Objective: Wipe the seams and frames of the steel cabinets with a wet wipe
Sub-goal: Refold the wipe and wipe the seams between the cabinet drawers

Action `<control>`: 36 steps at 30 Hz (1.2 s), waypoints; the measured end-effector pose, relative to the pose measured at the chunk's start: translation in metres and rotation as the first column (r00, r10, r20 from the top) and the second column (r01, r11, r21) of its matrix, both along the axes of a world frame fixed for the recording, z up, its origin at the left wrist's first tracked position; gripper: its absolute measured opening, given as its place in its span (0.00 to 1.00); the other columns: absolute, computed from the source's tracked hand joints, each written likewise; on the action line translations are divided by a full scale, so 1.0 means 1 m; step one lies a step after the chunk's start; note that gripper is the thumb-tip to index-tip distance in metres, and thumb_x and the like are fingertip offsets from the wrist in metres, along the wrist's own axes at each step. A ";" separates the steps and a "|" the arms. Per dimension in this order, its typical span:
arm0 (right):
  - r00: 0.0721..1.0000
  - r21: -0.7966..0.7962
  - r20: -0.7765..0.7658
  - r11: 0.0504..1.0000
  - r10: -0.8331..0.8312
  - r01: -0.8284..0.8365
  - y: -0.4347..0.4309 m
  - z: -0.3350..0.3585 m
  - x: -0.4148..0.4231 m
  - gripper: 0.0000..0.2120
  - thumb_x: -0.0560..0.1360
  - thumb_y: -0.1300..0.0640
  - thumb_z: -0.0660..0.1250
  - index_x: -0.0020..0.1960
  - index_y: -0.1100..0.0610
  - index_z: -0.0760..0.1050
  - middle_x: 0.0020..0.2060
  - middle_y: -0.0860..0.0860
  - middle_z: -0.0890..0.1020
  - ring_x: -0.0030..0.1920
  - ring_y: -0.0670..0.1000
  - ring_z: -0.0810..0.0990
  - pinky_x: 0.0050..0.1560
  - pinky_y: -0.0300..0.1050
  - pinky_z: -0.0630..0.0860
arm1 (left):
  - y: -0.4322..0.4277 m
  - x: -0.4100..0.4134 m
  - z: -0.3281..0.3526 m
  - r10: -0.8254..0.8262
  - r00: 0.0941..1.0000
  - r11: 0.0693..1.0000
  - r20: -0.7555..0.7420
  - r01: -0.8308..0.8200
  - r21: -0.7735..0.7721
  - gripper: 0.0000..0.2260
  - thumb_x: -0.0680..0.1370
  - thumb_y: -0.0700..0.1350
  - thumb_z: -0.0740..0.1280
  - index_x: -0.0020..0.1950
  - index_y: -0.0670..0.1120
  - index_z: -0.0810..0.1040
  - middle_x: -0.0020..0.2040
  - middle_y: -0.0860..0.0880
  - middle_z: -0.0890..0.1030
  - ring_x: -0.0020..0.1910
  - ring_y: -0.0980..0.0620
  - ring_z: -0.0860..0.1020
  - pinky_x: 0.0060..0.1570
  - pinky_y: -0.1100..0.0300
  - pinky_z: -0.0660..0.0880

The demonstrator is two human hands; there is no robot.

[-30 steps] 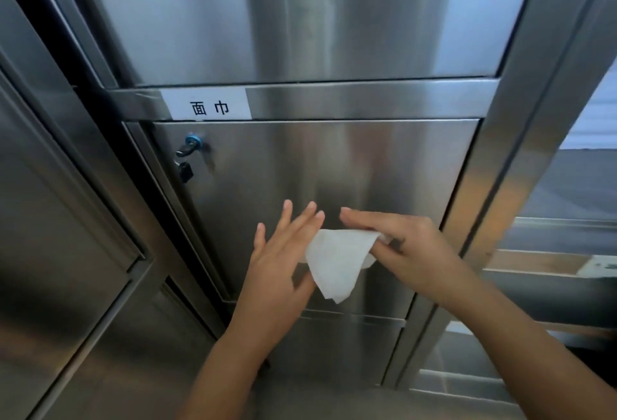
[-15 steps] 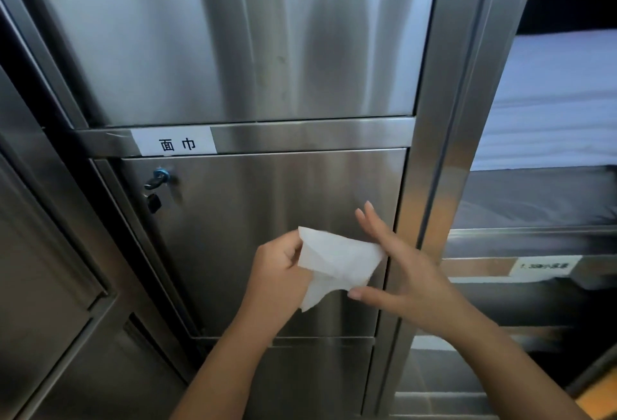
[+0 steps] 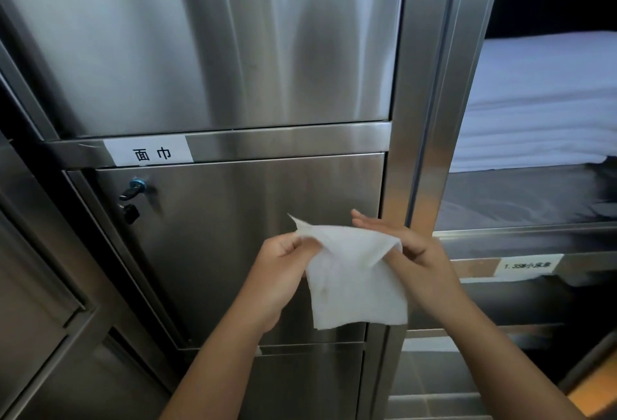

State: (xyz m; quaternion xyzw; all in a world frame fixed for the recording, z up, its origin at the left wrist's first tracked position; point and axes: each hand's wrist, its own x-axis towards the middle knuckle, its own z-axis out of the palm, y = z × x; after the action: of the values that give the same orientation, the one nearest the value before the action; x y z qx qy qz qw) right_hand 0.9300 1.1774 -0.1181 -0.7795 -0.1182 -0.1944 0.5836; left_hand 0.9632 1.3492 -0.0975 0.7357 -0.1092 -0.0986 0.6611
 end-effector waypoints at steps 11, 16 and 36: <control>0.951 0.277 -0.295 0.961 0.095 -0.010 -0.029 0.022 0.009 0.16 0.67 0.48 0.64 0.41 0.60 0.81 0.38 0.49 0.85 0.39 0.46 0.83 0.40 0.36 0.78 | -0.017 0.008 0.000 -0.097 0.995 0.990 -0.023 0.094 -0.106 0.11 0.75 0.49 0.61 0.51 0.45 0.79 0.47 0.53 0.84 0.48 0.55 0.82 0.43 0.65 0.78; 0.945 0.241 -0.293 0.968 0.145 -0.074 -0.048 0.024 0.013 0.08 0.74 0.60 0.64 0.43 0.54 0.81 0.39 0.42 0.85 0.41 0.40 0.82 0.36 0.27 0.74 | -0.022 0.012 0.001 -0.130 0.992 0.981 0.000 0.128 -0.146 0.15 0.71 0.51 0.61 0.53 0.46 0.78 0.49 0.53 0.84 0.49 0.55 0.82 0.45 0.64 0.78; 0.980 0.262 -0.178 0.964 0.093 -0.044 -0.039 0.054 0.000 0.08 0.71 0.65 0.67 0.41 0.57 0.84 0.53 0.40 0.82 0.54 0.39 0.79 0.46 0.27 0.74 | -0.008 0.018 0.022 -0.229 0.963 0.941 0.143 0.256 -0.221 0.14 0.72 0.43 0.63 0.57 0.46 0.77 0.52 0.50 0.83 0.51 0.50 0.81 0.48 0.56 0.78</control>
State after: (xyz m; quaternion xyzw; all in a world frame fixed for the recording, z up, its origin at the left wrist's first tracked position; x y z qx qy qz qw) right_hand 0.9299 1.1389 -0.0644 -0.7077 -0.0631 -0.1131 0.6945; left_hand 0.9807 1.3417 -0.0751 0.6367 -0.2480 -0.1230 0.7198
